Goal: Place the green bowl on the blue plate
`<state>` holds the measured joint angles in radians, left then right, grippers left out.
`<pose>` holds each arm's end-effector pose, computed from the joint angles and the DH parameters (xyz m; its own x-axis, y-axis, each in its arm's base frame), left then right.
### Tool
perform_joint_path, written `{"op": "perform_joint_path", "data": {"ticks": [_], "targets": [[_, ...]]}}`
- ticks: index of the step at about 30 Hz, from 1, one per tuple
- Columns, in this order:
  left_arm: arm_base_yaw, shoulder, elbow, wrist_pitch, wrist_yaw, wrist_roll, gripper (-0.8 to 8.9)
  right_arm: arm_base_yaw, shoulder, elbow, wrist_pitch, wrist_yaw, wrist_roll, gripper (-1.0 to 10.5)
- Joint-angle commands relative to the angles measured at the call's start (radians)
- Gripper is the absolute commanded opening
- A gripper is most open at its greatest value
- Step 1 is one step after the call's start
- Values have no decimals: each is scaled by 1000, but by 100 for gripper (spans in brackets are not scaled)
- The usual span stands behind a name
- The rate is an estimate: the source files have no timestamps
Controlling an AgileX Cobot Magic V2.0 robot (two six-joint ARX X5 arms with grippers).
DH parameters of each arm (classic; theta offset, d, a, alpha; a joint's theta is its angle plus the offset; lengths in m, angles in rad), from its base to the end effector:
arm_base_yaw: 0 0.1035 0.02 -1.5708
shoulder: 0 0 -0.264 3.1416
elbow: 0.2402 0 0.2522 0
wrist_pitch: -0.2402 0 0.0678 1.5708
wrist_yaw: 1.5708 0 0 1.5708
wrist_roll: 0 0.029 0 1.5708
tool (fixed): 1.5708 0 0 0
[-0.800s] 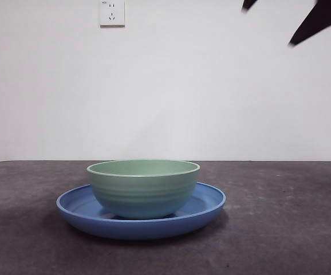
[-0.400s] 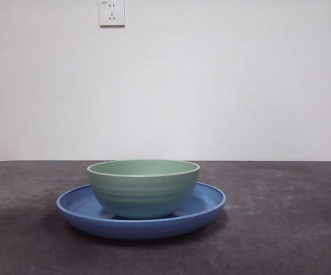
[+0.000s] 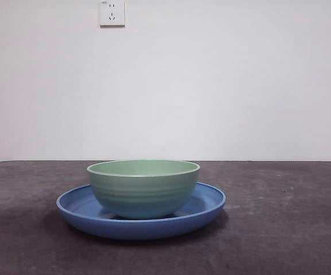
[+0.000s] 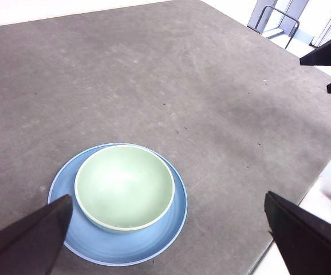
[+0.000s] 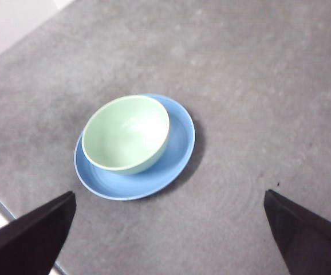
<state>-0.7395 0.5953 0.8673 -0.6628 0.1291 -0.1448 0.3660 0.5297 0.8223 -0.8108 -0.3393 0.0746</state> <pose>0.0791 -0.0772 0.3384 0.5907 -0.7130 -0.3778 0.7077 0.6826 -0.1819 0.0825 0.0420 0.3179 0.6458 0.6040 -0.4671 -0.5713 0.7881 0.2291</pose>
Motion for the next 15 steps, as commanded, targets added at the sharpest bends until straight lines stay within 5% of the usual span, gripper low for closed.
{"op": "perform_joint_path", "data": {"ticks": [1, 6, 8, 10, 11, 15], "targets": [[-5, 5, 9, 5, -2, -3, 594, 6, 3, 8, 23, 0, -4, 527], [-5, 5, 9, 5, -2, -2, 575, 6, 4, 8, 25, -1, -3, 527], [-5, 5, 9, 5, -2, -2, 412, 6, 4, 8, 24, -2, 2, 470], [-5, 5, 9, 3, -2, -2, 52, 6, 4, 8, 23, -16, 3, 122], [-5, 5, 9, 5, -2, 1, 8, 6, 4, 8, 24, -26, 3, -24], [-5, 5, 9, 5, -2, 9, 19, 6, 4, 8, 34, -28, 3, 27]]}}
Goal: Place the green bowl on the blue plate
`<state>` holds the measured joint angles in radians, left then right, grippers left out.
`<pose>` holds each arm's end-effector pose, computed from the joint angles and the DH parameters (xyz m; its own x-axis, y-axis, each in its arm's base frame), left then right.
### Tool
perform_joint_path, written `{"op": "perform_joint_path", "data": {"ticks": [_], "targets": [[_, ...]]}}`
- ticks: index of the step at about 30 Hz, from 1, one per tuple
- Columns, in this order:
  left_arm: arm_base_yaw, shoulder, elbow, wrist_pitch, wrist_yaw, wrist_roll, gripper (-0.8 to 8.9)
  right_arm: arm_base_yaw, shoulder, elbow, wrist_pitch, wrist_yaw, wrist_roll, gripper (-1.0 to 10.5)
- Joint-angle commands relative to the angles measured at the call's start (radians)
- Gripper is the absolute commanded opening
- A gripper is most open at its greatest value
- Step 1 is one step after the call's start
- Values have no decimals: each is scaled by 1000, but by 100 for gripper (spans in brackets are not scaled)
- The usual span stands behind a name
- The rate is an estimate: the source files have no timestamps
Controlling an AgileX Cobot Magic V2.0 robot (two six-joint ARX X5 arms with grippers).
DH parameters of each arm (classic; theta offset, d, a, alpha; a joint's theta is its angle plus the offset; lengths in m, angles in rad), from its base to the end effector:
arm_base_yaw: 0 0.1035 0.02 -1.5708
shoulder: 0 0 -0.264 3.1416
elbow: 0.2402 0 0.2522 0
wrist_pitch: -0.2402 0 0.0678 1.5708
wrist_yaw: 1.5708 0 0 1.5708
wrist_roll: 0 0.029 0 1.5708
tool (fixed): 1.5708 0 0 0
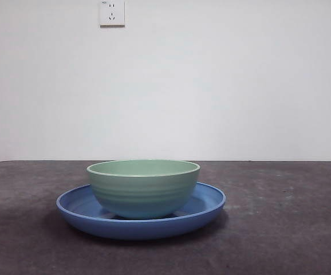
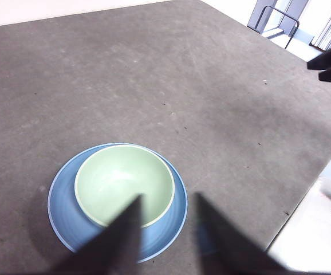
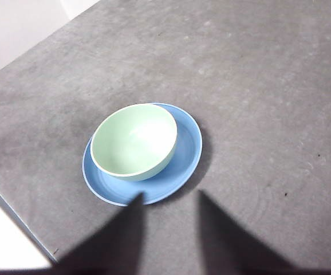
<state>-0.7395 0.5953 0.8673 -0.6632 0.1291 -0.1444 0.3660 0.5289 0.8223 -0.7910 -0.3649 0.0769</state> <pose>0.0791 -0.0772 0.3383 0.5905 -0.7129 -0.3781 0.7078 0.6826 -0.1816 0.0828 0.0428 0.3197 0.6388 0.6270 -0.4459 -0.5910 0.7709 0.2373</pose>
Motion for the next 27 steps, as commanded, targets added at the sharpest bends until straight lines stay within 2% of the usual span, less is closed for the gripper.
{"op": "perform_joint_path", "data": {"ticks": [1, 19, 20, 22, 27], "targets": [[-5, 5, 9, 6, -2, 8, 19, 6, 5, 8, 12, -3, 1, 27], [8, -6, 9, 5, -2, 8, 19, 6, 4, 8, 13, -1, 0, 27], [19, -9, 9, 5, -2, 14, 19, 6, 4, 8, 13, -1, 0, 27], [75, -25, 8, -4, -6, 138, 20, 6, 4, 8, 13, -1, 0, 27], [288, -80, -49, -8, -6, 207, 20, 6, 4, 8, 13, -1, 0, 27]]}}
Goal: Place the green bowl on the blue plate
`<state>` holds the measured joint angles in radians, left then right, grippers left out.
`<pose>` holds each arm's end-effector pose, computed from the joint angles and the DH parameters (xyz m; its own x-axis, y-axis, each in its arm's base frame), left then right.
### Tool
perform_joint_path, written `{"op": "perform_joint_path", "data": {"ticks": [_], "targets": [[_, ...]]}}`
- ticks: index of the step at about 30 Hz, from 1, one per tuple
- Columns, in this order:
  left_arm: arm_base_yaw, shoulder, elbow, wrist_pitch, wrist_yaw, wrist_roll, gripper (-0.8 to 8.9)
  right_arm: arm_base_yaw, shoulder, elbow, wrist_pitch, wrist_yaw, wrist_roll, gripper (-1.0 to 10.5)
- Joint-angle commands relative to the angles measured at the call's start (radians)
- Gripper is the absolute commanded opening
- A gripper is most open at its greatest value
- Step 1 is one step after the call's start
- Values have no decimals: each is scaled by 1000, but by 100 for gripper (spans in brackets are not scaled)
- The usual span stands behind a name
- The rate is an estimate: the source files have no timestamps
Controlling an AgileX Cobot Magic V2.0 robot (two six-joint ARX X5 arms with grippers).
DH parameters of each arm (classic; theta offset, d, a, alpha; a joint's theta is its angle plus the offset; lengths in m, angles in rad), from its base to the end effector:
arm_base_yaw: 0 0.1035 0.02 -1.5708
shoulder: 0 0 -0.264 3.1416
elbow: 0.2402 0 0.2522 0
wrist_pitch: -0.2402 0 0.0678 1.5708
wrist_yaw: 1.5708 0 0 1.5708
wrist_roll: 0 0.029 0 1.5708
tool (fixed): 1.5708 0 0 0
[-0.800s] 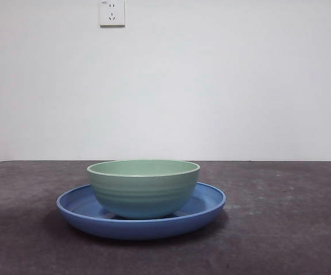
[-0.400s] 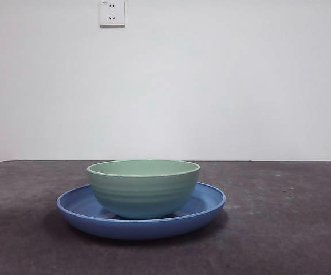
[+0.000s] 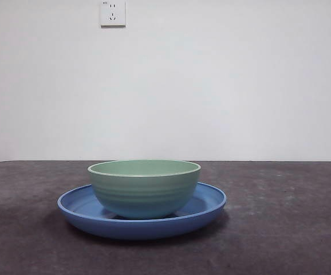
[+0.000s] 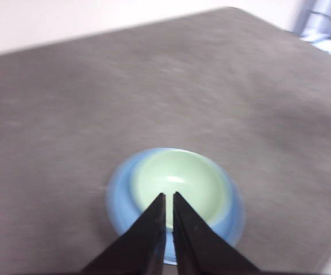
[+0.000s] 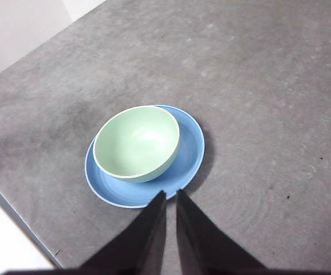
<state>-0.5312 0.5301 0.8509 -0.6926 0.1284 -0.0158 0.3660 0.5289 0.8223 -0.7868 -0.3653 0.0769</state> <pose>0.0807 -0.0517 0.3361 0.7318 -0.5785 -0.3603 0.6002 0.7975 -0.0612 0.0829 0.0429 0.3200 0.6403 0.6280 -0.4424 -0.5922 0.7703 0.2364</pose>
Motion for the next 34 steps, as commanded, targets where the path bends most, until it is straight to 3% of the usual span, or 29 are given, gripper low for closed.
{"op": "perform_joint_path", "data": {"ticks": [1, 10, 16, 21, 25, 34], "targets": [[128, -30, -65, 45, -5, 96, 20, 6, 4, 8, 9, -1, 0, 27], [418, -265, -442, 335, -6, 129, 20, 6, 4, 8, 9, -1, 0, 27], [536, -409, -653, 450, -7, 61, 19, 6, 4, 8, 9, -1, 0, 27], [590, -473, -744, 455, -19, -6, 20, 6, 4, 8, 9, -1, 0, 27], [594, -496, -780, 456, -99, -52, 20, 6, 4, 8, 9, -1, 0, 27], [591, -527, -816, 455, -111, -46, 20, 6, 4, 8, 9, -1, 0, 27]]}}
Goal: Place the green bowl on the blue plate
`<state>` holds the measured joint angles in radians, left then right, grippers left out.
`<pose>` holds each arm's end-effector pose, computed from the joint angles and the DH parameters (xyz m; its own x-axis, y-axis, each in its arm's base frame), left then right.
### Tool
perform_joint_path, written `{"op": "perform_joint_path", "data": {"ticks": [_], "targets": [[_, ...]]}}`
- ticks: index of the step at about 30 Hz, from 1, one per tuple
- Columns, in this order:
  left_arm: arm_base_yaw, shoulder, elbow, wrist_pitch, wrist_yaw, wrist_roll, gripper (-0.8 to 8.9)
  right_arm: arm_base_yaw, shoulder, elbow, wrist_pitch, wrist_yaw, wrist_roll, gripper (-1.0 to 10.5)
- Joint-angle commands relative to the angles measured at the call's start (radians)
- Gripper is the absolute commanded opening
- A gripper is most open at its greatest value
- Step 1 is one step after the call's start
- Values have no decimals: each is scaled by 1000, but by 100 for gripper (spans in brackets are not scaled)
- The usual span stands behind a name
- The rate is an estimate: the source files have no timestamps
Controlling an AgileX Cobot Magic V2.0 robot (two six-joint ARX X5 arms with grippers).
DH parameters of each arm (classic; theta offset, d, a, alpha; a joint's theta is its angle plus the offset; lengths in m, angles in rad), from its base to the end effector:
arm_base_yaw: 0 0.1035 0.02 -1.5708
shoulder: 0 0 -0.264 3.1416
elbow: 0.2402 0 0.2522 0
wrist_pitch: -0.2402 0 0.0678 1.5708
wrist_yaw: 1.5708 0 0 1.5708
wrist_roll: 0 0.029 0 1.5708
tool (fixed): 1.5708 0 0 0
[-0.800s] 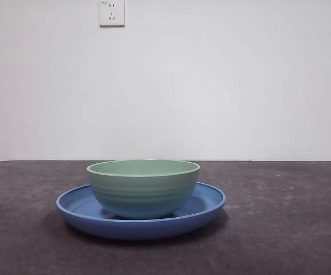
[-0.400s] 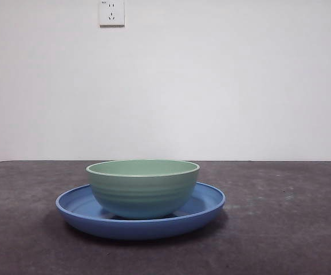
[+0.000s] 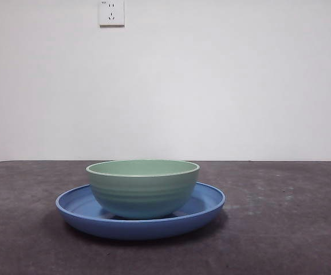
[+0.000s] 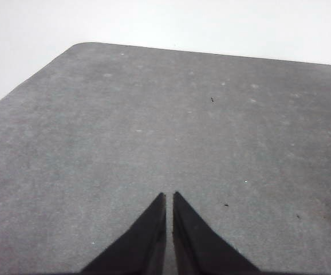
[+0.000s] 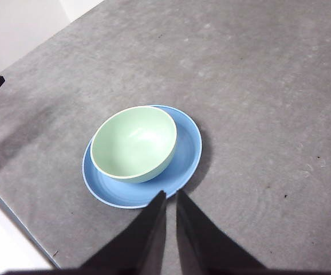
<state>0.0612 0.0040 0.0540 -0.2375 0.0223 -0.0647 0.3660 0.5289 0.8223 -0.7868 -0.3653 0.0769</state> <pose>0.0926 0.0050 0.1587 0.9818 0.0378 -0.1864 -0.0512 0.9964 -0.0677 0.0829 0.0429 0.3200 0.6403 0.6280 -0.4424 -0.5922 0.7703 0.2364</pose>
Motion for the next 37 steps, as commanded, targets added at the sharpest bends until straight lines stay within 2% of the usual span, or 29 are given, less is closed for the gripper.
{"op": "perform_joint_path", "data": {"ticks": [1, 7, 15, 21, 37], "targets": [[-3, -1, -24, 0, -5, 10, 20, 6, 4, 8, 9, -1, 0, 27], [-28, -1, -42, 47, -5, 84, 20, 6, 4, 8, 9, -1, 0, 27], [-64, -1, -42, 47, -5, 136, 20, 6, 4, 8, 9, -1, 0, 27], [-64, -1, -42, 47, -5, 160, 20, 6, 4, 8, 9, -1, 0, 27], [-64, -1, -42, 50, -5, 158, 19, 6, 4, 8, 9, -1, 0, 27]]}}
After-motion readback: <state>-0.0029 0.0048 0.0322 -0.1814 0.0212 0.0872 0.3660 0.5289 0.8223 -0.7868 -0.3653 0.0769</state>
